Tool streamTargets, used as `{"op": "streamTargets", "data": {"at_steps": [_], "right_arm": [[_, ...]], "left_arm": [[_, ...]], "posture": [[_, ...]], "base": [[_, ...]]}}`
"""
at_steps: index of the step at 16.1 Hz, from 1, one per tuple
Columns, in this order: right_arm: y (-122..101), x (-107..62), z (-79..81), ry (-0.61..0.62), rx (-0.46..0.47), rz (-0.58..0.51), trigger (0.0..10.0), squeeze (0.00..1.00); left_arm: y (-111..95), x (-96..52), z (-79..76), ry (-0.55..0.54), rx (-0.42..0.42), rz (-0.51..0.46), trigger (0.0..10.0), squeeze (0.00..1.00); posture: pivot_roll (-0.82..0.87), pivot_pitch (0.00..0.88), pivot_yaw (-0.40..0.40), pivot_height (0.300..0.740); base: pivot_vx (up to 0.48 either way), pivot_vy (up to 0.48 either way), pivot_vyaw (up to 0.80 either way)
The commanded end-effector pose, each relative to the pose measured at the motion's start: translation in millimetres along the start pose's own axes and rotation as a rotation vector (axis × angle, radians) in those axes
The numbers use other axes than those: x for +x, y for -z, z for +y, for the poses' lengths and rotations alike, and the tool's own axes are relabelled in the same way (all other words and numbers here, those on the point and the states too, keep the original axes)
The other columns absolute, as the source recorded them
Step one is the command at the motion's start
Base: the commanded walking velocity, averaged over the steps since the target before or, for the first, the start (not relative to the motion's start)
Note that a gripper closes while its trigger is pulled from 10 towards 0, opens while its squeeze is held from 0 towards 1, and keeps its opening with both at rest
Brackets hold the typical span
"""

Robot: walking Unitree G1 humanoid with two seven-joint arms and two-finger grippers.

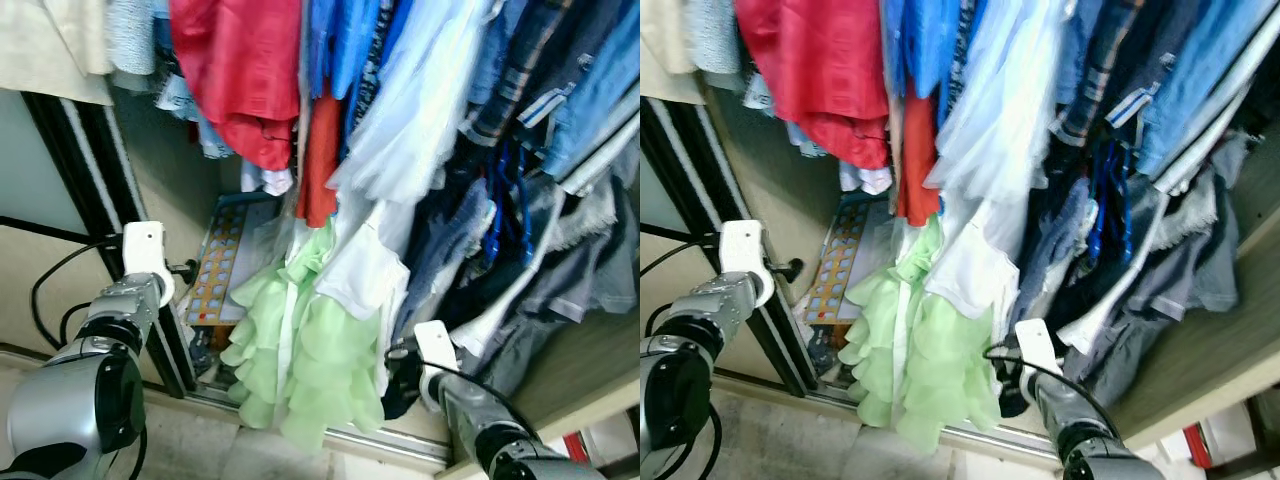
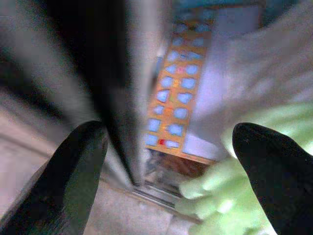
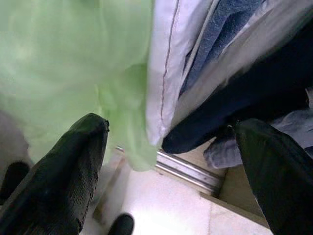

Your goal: Clean up the room

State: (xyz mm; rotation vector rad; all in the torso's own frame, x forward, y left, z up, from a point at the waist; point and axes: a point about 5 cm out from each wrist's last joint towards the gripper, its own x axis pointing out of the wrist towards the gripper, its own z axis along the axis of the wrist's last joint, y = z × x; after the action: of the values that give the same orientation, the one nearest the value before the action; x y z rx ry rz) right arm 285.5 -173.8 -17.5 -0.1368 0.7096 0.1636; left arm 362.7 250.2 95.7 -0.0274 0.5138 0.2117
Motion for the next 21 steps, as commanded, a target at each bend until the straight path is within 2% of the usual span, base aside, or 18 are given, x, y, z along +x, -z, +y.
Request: {"op": "streamTargets", "data": {"at_steps": [1,2,3,4,5,7,8,10,11,13,14,16,17,18,19,20,21], "right_arm": [[-27,0.9,-11.7,0.053,-0.048,-0.084,10.0,0.00],[-27,0.9,-11.7,0.053,-0.048,-0.084,10.0,0.00],[-62,1.7,-14.8,0.075,-0.059,-0.179,10.0,0.00],[-85,0.8,-16.3,0.093,-0.075,-0.240,10.0,0.00],[-109,-1.1,-16.7,0.116,-0.075,-0.300,10.0,0.00],[-136,-4.6,-14.9,0.139,-0.090,-0.370,10.0,0.00],[-151,-6.7,-10.9,0.140,-0.095,-0.410,10.0,0.00],[-166,-8.3,-0.8,0.124,-0.128,-0.444,10.0,0.00],[-126,-14.9,-22.4,0.105,-0.145,-0.539,10.0,0.00],[-89,-38.5,-36.0,0.080,-0.175,-0.647,10.0,0.00],[-84,-44.8,-36.8,0.077,-0.156,-0.650,10.0,0.00],[-92,-45.2,-30.6,0.045,-0.158,-0.658,10.0,0.00],[-100,-49.3,-24.9,0.050,-0.156,-0.681,10.0,0.00],[-104,-56.0,-21.9,0.072,-0.169,-0.701,10.0,0.00],[-102,-68.4,-18.2,0.054,-0.201,-0.725,10.0,0.00],[-96,-80.9,-16.1,-0.034,-0.172,-0.724,10.0,0.00],[-94,-82.9,-14.9,-0.048,-0.174,-0.714,10.0,0.00]], "left_arm": [[-12,-0.3,-0.8,-0.032,-0.033,-0.089,10.0,0.00],[-12,-0.3,-0.8,-0.032,-0.033,-0.089,10.0,0.00],[58,-10.1,27.7,-0.015,-0.054,-0.118,10.0,0.00],[110,-41.4,59.2,0.022,-0.048,-0.232,10.0,0.00],[98,-53.9,60.2,0.077,0.002,-0.350,10.0,0.00],[83,-68.2,50.5,0.133,0.031,-0.435,10.0,0.00],[79,-82.5,42.5,0.164,0.049,-0.480,10.0,0.00],[80,-105.1,32.1,0.212,0.079,-0.544,10.0,0.00],[80,-115.8,30.5,0.215,0.072,-0.573,10.0,0.00],[71,-126.1,25.5,0.229,0.077,-0.609,10.0,0.00],[59,-129.5,19.3,0.245,0.112,-0.623,10.0,0.00],[48,-130.6,12.5,0.273,0.115,-0.639,10.0,0.00],[36,-128.4,1.1,0.338,0.155,-0.666,10.0,0.00],[28,-126.4,-6.6,0.375,0.156,-0.667,10.0,0.00],[26,-124.1,-12.4,0.385,0.173,-0.635,10.0,0.00],[30,-123.7,-14.2,0.376,0.200,-0.570,10.0,0.00],[33,-124.8,-15.9,0.393,0.234,-0.565,10.0,0.00]], "posture": [[0.10,0.000,-0.101,0.740],[0.10,0.000,-0.101,0.740],[0.09,0.000,-0.094,0.740],[0.08,0.000,-0.089,0.740],[0.08,0.000,-0.085,0.740],[0.08,0.000,-0.087,0.740],[0.09,0.000,-0.091,0.740],[0.09,0.000,-0.097,0.740],[0.10,0.000,-0.101,0.740],[0.10,0.000,-0.107,0.740],[0.10,0.000,-0.109,0.740],[0.10,0.000,-0.112,0.740],[0.10,0.000,-0.117,0.740],[0.10,0.000,-0.117,0.740],[0.09,0.000,-0.105,0.740],[0.08,0.000,-0.096,0.740],[0.07,0.000,-0.090,0.740]], "base": [[0.000,0.000,0.00],[0.000,0.000,0.00],[0.000,0.000,0.00],[0.000,0.000,0.00],[0.000,0.000,0.00],[0.000,0.000,0.00],[0.000,0.000,0.00],[0.000,0.000,0.00],[0.000,0.000,0.00],[0.000,0.000,0.00],[0.000,0.000,0.00],[0.000,0.000,0.00],[0.000,0.000,0.00],[0.000,0.000,0.00],[0.000,0.000,0.00],[0.000,0.000,0.00],[0.000,0.000,0.00]]}}
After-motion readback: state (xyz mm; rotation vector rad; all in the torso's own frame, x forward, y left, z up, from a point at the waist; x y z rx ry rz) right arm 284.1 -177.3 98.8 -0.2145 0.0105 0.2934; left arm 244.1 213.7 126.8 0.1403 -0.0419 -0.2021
